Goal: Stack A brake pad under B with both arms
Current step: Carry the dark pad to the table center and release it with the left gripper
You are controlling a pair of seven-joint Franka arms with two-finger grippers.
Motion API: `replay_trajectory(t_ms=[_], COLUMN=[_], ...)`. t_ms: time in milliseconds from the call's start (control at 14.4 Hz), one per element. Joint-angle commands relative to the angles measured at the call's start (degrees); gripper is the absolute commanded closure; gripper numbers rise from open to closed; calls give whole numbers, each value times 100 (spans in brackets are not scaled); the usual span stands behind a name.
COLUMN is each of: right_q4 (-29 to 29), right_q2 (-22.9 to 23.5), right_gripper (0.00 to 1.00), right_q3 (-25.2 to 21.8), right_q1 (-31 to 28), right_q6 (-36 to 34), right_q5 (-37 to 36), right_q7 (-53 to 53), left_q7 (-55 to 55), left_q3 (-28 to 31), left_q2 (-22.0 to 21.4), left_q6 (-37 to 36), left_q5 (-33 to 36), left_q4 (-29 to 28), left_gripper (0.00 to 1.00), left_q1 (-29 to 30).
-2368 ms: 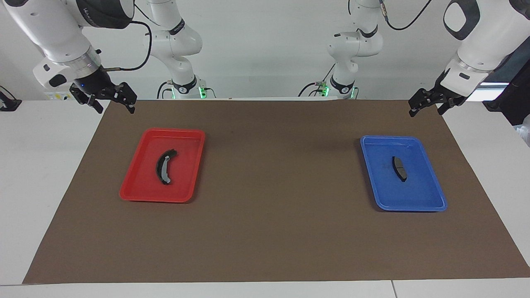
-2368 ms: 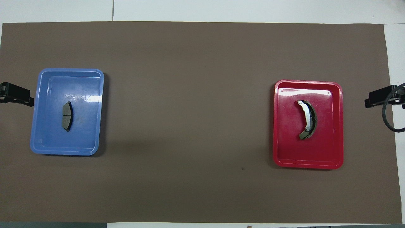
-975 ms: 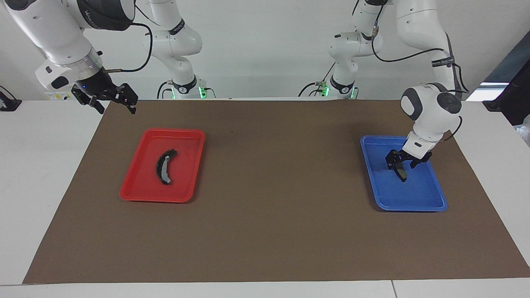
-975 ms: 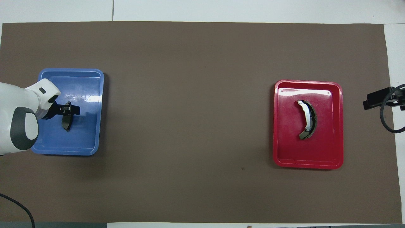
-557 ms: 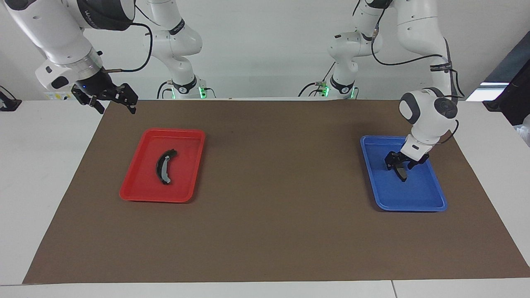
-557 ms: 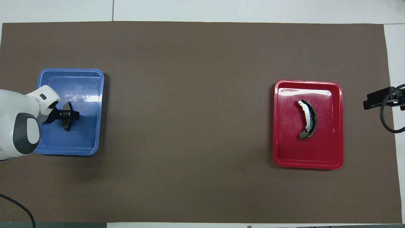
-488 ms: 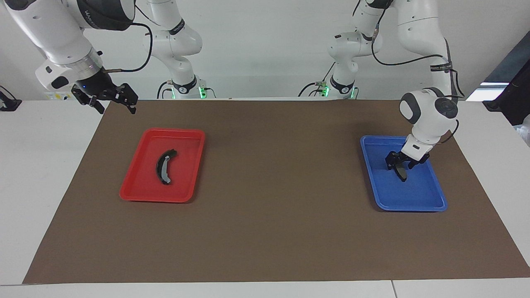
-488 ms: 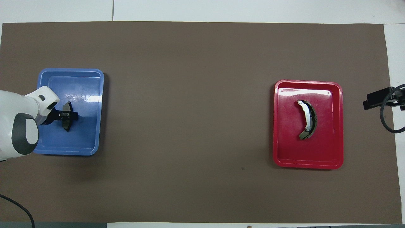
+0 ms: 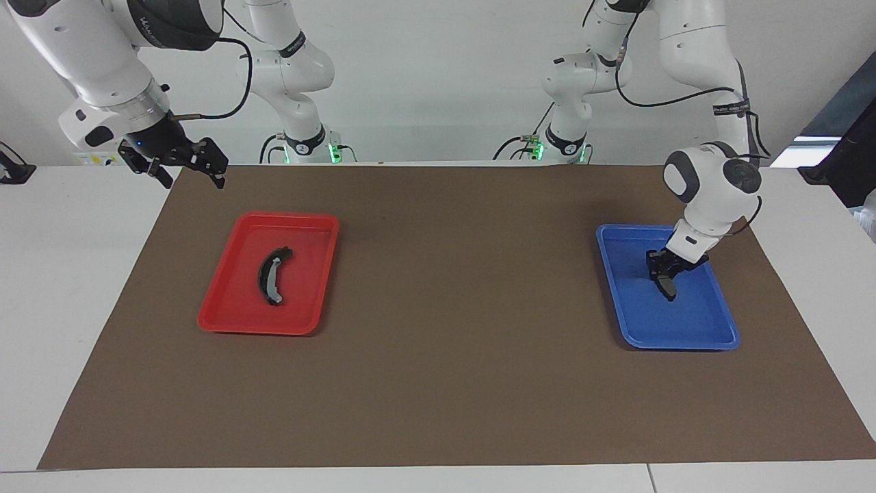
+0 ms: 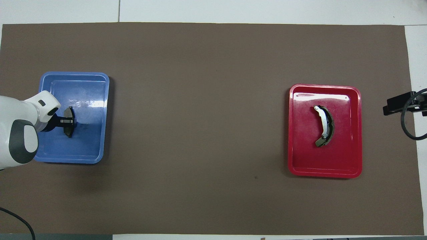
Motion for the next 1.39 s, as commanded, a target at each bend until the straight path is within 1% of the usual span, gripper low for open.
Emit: replay_trajectory(t_ms=[0, 139, 209, 348, 557, 697, 836, 1045, 1184, 1254, 1323], right_q4=[-169, -169, -169, -169, -169, -169, -169, -169, -178, -195, -204], right_q2=[-152, -143, -143, -143, -143, -143, -152, -143, -152, -152, -152], right_gripper=[0, 0, 0, 0, 0, 0, 0, 0, 0, 0, 0], right_q3=[27, 27, 27, 27, 27, 27, 27, 27, 27, 27, 27], right_q1=[-2, -2, -2, -2, -2, -2, -2, -2, -2, -2, -2], right_q6=[36, 36, 36, 36, 36, 36, 36, 36, 45, 45, 45], right_q5=[-58, -58, -58, -58, -58, -58, -58, -58, -58, -58, -58], right_q7=[13, 13, 21, 21, 21, 21, 13, 21, 21, 21, 21], left_q7=[38, -23, -250, -925, -2410, -2913, -3291, -3715, -4055, -4232, -4251], left_q3=[41, 41, 41, 41, 15, 23, 23, 23, 23, 23, 15], left_q2=[-276, -461, -497, -462, -436, -296, -76, 223, 486, 557, 558], left_q6=[-220, -657, -904, -1160, -933, -889, -792, -380, -318, -204, -142], left_q5=[-5, -14, -5, -14, -14, -14, -14, -14, -14, -14, -14], left_q4=[17, 262, 454, 728, 729, 746, 808, 825, 904, 896, 861], left_gripper=[99, 99, 99, 99, 99, 99, 99, 99, 99, 95, 89], left_q1=[-137, -356, -523, -1171, -2112, -2815, -3369, -3872, -4145, -4207, -4242])
